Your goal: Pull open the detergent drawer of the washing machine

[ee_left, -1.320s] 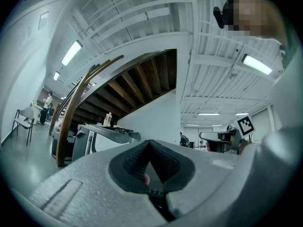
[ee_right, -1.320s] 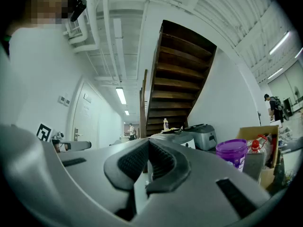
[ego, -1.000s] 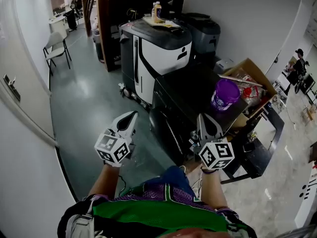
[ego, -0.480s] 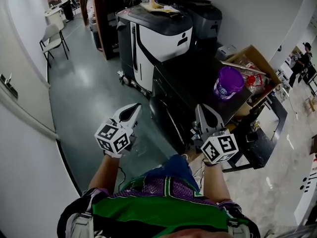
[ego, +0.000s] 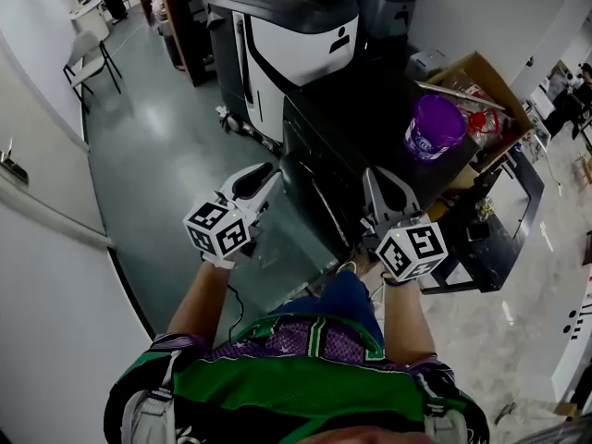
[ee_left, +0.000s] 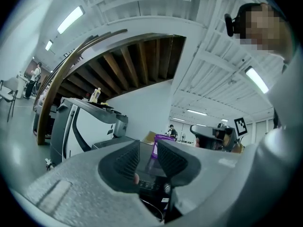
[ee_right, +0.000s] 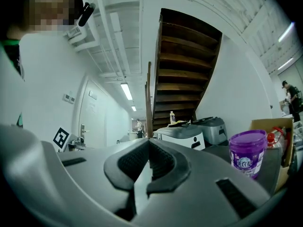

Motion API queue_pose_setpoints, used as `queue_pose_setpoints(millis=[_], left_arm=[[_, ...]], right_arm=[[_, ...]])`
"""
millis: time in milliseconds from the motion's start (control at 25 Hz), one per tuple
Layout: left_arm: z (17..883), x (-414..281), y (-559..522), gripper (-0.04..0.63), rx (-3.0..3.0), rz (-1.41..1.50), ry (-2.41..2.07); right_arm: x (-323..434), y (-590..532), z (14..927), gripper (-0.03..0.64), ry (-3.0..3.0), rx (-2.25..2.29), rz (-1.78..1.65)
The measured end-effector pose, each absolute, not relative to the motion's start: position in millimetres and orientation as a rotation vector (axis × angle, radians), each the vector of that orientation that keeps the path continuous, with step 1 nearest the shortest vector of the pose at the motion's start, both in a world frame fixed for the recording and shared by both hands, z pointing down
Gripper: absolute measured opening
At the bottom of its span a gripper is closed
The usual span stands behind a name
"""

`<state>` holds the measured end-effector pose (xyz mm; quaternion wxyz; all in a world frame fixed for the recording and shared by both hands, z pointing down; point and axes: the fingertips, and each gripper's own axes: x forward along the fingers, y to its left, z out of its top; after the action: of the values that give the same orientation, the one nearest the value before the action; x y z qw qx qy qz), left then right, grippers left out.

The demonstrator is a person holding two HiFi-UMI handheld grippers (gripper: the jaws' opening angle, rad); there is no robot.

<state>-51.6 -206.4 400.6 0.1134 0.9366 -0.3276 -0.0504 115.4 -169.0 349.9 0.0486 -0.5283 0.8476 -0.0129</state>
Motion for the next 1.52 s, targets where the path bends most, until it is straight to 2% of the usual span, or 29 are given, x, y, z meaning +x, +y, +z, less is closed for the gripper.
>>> queue_pose_setpoints(millis=[160,440,1520], left_arm=[[406.3,-40.8,-220.9,0.189,2.707,-0.173,-0.884],[431.0,-27.8,-255.2,0.190,2.578,-0.209,-0.789],[612.0,23.0,-433.8,0.190,2.001,-0.298,-0.650]], right_arm=[[118.6,-178.8,351.4,0.000,2.577,-1.628,-0.043],[121.4,-201.3,354.9,0.000,2.592,-1.615,-0.029],[174.7,-293.3,384.7,0.000,2.589,-1.645,-0.071]])
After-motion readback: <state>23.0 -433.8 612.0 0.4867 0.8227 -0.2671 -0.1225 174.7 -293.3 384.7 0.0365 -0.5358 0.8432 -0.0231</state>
